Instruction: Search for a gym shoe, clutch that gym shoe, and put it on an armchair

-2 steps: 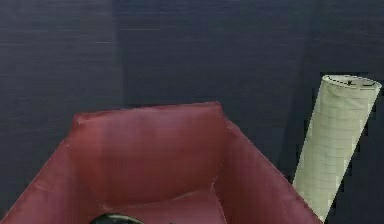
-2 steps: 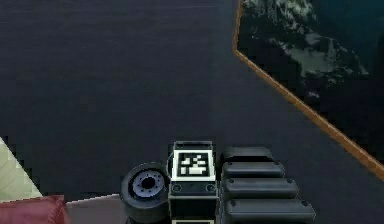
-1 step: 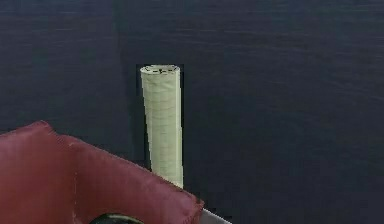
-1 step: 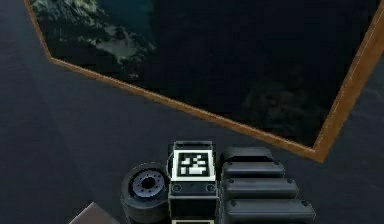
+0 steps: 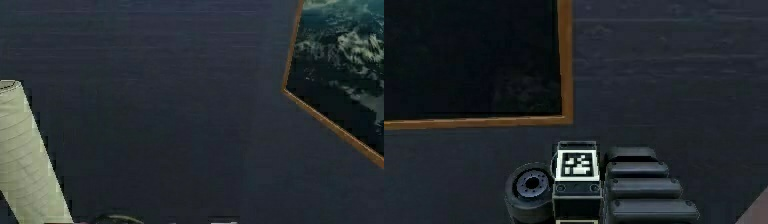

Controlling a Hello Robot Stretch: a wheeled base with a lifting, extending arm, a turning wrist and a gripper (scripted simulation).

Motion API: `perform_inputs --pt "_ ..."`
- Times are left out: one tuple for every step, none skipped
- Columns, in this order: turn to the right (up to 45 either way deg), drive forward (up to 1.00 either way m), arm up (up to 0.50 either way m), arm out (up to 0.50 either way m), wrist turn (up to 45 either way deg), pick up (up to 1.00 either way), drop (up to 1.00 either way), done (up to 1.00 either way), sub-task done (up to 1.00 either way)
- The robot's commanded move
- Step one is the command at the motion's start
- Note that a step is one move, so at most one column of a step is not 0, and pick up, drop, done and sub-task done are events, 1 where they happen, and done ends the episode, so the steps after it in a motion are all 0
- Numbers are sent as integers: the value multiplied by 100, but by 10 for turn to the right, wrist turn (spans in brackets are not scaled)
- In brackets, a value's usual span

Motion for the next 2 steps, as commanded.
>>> perform_inputs --pt "-450 0 0 0 0 0 0 0 0" --pt "-450 0 0 0 0 0 0 0 0"
